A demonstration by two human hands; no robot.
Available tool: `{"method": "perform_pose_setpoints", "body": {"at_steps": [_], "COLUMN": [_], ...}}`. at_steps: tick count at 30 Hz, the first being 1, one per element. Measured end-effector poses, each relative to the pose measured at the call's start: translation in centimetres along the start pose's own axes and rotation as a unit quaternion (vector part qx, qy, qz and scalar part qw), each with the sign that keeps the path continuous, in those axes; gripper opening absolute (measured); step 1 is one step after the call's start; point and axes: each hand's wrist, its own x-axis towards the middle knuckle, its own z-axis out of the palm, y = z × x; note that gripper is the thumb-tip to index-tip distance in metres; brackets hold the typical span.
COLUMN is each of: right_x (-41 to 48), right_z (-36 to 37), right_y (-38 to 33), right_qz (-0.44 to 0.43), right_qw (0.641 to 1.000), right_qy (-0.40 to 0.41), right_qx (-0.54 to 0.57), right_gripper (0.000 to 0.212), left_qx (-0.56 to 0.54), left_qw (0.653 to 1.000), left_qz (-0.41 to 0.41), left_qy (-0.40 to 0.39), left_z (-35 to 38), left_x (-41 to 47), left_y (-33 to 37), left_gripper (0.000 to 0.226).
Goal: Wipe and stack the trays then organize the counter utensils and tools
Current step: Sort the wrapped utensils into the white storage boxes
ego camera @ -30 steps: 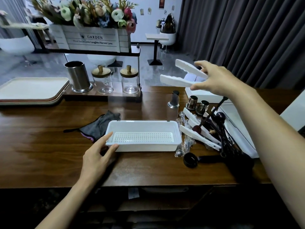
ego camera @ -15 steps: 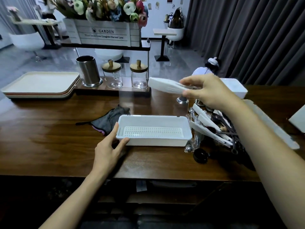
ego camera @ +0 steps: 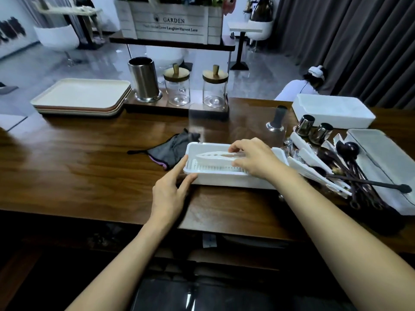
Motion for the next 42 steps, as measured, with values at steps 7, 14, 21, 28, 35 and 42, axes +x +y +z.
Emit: {"method": "perform_pose_setpoints", "body": {"at_steps": [7,14,21,28,35,42], "right_x": [-0.5,-0.1,0.1,-2.1,-10.1,-14.6], "right_z": [0.5,0.5,0.9,0.0,-3.1,-2.9], "right_y": [-0.9,-1.7,-1.9,-1.2,6.1,14.5], "right_qz": [-0.021,-0.044,-0.031,-0.002,0.075,0.226], "right_qw": [1.0,0.995,0.99,0.984,0.946,0.957], "right_qy": [-0.018,-0.072,-0.126,-0.048,0.227,0.17], "right_qx": [0.003,-0.061,0.062,0.169,0.217,-0.065], "right_gripper": [0.055,0.052,0.058,0.047,0.017,0.028], "left_qx": [-0.012,-0.02,-0.032,-0.035,-0.042,-0.037], "left_qw": [1.0,1.0,0.999,0.998,0.998,0.998], "left_qz": [-0.007,-0.005,-0.038,-0.044,-0.048,-0.05], "left_qy": [-0.002,-0.002,0.01,0.01,0.01,0.016], "left_z": [-0.1,-0.7,-2.6,-2.6,-2.3,-2.3], "left_x": [0.2,-0.2,-0.9,-0.9,-0.7,-0.8], "left_y": [-0.6,-0.5,-1.1,-1.1,-1.4,-1.3], "left_gripper": [0.051,0.049,0.048,0.049,0.05,0.05]}}
